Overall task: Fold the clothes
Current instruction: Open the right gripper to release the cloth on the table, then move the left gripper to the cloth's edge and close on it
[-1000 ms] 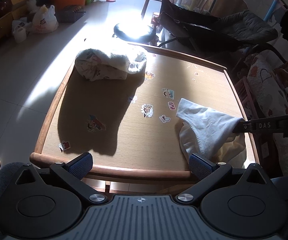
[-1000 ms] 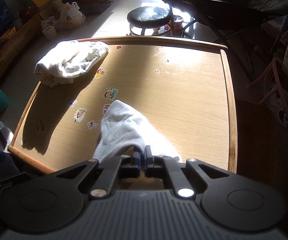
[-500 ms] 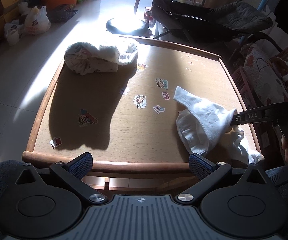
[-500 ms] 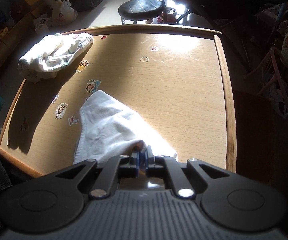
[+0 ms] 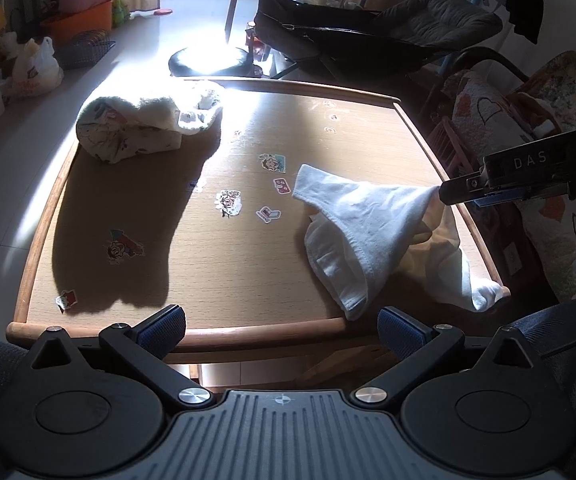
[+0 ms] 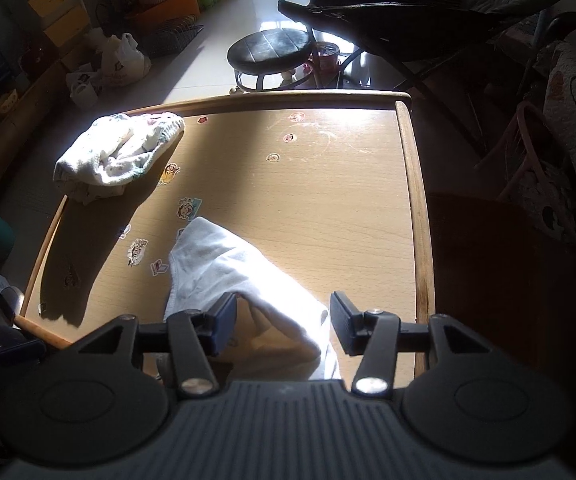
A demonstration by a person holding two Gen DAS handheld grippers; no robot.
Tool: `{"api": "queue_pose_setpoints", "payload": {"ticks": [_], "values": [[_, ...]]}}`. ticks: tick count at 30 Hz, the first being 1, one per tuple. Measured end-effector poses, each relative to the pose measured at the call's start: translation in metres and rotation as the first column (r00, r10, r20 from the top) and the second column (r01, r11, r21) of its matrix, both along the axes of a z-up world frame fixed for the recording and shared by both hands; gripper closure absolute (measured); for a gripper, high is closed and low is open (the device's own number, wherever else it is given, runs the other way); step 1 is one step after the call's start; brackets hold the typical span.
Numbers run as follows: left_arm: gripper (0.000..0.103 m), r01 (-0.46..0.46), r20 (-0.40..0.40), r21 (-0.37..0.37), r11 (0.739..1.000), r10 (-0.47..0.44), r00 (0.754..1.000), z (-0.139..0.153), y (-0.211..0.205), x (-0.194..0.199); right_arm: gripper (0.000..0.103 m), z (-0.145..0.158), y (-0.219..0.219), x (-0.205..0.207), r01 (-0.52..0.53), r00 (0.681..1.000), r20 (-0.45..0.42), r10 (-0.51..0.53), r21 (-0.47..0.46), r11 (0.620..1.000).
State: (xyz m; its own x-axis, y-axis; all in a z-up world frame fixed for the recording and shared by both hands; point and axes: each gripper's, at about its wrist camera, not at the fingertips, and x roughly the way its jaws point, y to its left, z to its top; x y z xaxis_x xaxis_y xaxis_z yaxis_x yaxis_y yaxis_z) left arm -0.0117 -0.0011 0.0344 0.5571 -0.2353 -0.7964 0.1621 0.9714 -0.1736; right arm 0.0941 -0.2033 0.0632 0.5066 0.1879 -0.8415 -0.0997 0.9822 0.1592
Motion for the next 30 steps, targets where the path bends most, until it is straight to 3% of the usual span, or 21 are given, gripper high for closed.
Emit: {"api": "queue_pose_setpoints", "payload": {"ticks": [6, 15, 21, 25, 30], "values": [[0.000, 0.027, 0.035, -0.021, 0.999, -0.026, 0.999, -0.006, -0.009, 0.000, 0.047, 0.001, -0.012, -0.014, 0.051, 0.997, 0.057, -0.051, -0.005, 0.999], [0.002, 0.127, 0.071, -0.044, 0.991, -0.123, 0.990, -0.016, -0.031, 0.004, 0.046, -0.019, -0.017, -0.036, 0.089, 0.996, 0.006, -0.090, 0.047, 0.995], [0.002, 0.162, 0.068, -0.012, 0.987, -0.161, 0.985, -0.023, -0.047, 0.012, 0.046, -0.019, -0.023, -0.046, 0.133, 0.991, -0.023, -0.131, 0.134, 0.982], [0.019, 0.177, 0.064, 0.022, 0.984, -0.178, 0.982, -0.026, -0.053, 0.017, 0.046, -0.020, -0.027, -0.051, 0.154, 0.988, -0.028, -0.152, 0.153, 0.976], [0.022, 0.181, 0.066, 0.067, 0.981, -0.186, 0.980, -0.031, -0.057, 0.021, 0.046, -0.026, -0.034, -0.055, 0.182, 0.983, -0.051, -0.176, 0.185, 0.966]]}}
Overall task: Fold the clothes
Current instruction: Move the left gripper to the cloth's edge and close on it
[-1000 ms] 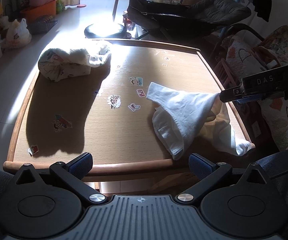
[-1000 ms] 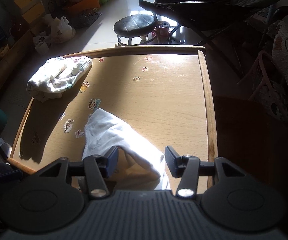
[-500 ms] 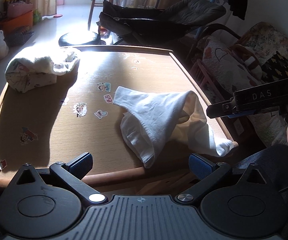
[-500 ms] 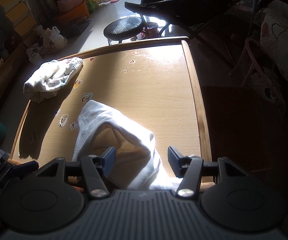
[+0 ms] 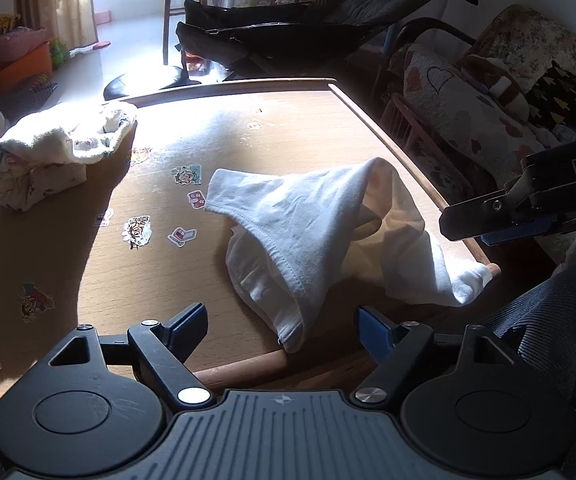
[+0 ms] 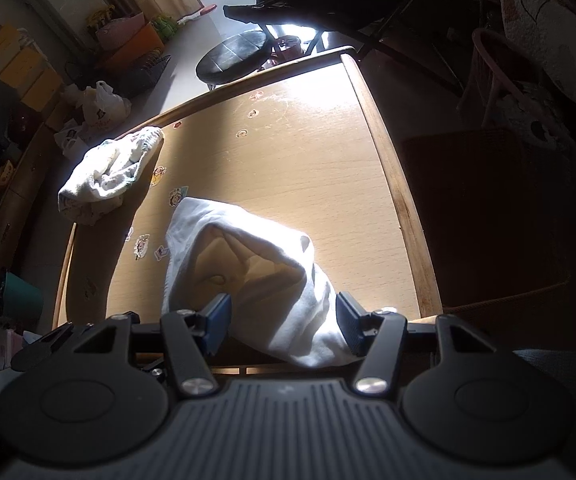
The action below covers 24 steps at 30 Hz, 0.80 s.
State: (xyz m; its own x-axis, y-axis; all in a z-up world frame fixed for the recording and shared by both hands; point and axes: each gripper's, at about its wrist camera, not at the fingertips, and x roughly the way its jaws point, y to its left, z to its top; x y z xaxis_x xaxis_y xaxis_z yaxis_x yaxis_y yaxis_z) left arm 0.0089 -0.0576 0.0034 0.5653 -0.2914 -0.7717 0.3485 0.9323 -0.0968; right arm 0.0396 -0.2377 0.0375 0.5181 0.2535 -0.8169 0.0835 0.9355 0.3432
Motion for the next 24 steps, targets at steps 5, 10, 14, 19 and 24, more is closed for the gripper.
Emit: {"api": "queue_pose_setpoints", "payload": {"ticks": [5, 10, 14, 19, 24], "values": [[0.022, -0.006, 0.028, 0.010, 1.000, 0.006, 1.000, -0.002, 0.002, 0.003, 0.046, -0.003, -0.004, -0.004, 0.010, 1.000, -0.006, -0.010, 0.012, 1.000], [0.043, 0.016, 0.048, -0.004, 1.000, -0.015, 0.999, -0.004, 0.001, 0.004, 0.046, -0.005, -0.004, -0.005, 0.015, 1.000, -0.015, -0.015, 0.013, 1.000], [0.067, 0.039, 0.028, -0.020, 0.999, -0.038, 0.999, -0.008, 0.000, 0.006, 0.046, -0.005, -0.005, -0.006, 0.016, 1.000, -0.016, -0.016, 0.013, 1.000], [0.086, 0.044, 0.004, -0.115, 0.992, -0.044, 0.999, -0.012, 0.005, 0.009, 0.046, -0.005, -0.006, -0.005, 0.013, 1.000, -0.017, -0.013, 0.013, 1.000], [0.092, 0.048, -0.010, -0.129, 0.991, -0.050, 0.999, -0.015, 0.004, 0.010, 0.046, -0.006, -0.007, -0.006, 0.017, 1.000, -0.019, -0.016, 0.014, 1.000]]}}
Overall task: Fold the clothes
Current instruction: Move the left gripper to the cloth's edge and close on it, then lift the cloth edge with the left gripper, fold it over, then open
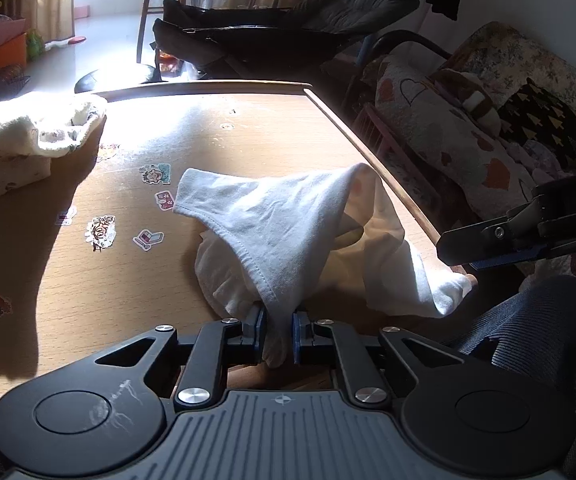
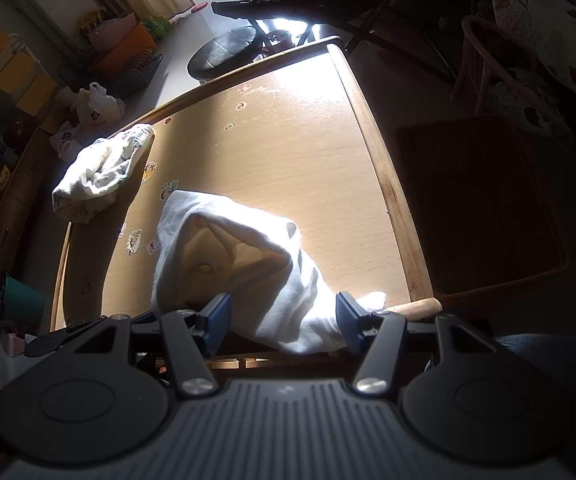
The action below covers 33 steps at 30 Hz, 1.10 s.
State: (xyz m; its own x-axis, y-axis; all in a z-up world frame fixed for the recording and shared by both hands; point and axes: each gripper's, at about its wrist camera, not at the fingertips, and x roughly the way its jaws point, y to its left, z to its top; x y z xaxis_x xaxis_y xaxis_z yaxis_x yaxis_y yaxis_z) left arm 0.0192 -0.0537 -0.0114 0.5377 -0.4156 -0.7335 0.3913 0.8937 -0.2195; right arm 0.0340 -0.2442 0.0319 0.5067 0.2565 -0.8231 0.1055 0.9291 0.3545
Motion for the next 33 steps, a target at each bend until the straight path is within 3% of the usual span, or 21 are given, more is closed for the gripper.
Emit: {"api": "queue_pose_setpoints", "payload": {"ticks": [13, 23, 30, 33], "values": [[0.094, -0.022, 0.014, -0.018, 1.000, 0.022, 1.000, 0.038, 0.005, 0.002, 0.046, 0.002, 0.007, -0.001, -0.037, 0.999, 0.014, 0.037, -0.028, 0.999], [0.094, -0.044, 0.071, -0.063, 0.997, 0.049, 0.996, 0.088, 0.017, -0.011, 0.046, 0.014, 0.030, -0.001, -0.122, 0.991, 0.041, 0.128, -0.131, 0.984], [0.094, -0.049, 0.137, -0.012, 0.999, 0.050, 0.989, 0.127, 0.021, -0.024, 0.046, 0.025, 0.037, -0.002, -0.135, 0.988, 0.062, 0.144, -0.135, 0.982], [0.094, -0.049, 0.148, -0.032, 0.998, 0.053, 0.988, 0.147, 0.027, -0.026, 0.046, 0.029, 0.039, -0.003, -0.139, 0.986, 0.071, 0.150, -0.137, 0.981]]}}
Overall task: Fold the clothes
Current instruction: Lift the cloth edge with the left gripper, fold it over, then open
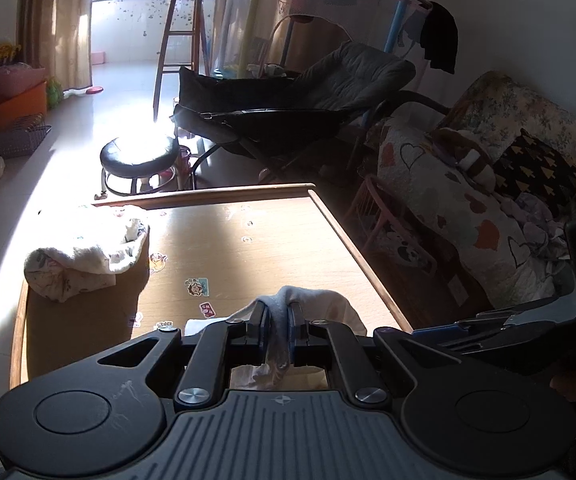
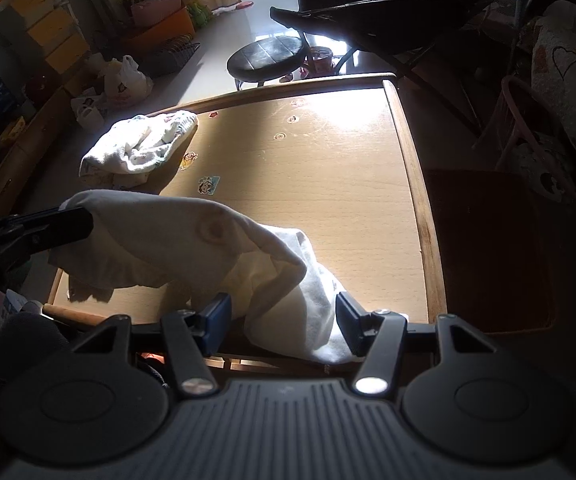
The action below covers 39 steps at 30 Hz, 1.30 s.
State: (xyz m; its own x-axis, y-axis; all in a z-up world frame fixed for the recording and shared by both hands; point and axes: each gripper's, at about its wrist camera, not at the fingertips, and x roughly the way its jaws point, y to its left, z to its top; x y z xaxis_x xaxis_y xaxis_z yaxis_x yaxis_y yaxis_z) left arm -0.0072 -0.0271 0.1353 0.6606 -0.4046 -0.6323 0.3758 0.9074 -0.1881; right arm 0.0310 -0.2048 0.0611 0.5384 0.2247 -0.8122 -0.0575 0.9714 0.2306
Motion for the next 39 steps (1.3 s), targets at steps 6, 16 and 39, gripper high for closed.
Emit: {"api": "queue_pose_setpoints", "payload": {"ticks": [6, 16, 39], "values": [[0.094, 0.013, 0.029, -0.013, 1.000, -0.012, 1.000, 0.033, 0.005, -0.012, 0.046, 0.006, 0.004, 0.000, -0.022, 1.000, 0.014, 0.022, -0.011, 1.000], [0.094, 0.003, 0.066, -0.009, 1.000, -0.003, 0.998, 0.061, 0.010, -0.016, 0.046, 0.016, 0.022, -0.013, -0.146, 0.987, 0.059, 0.151, -0.077, 0.986], [0.084, -0.104, -0.118, -0.001, 0.995, 0.103, 0.988, -0.012, 0.053, 0.008, 0.045, 0.001, 0.024, 0.000, -0.130, 0.991, 0.029, 0.131, -0.023, 0.991]]}}
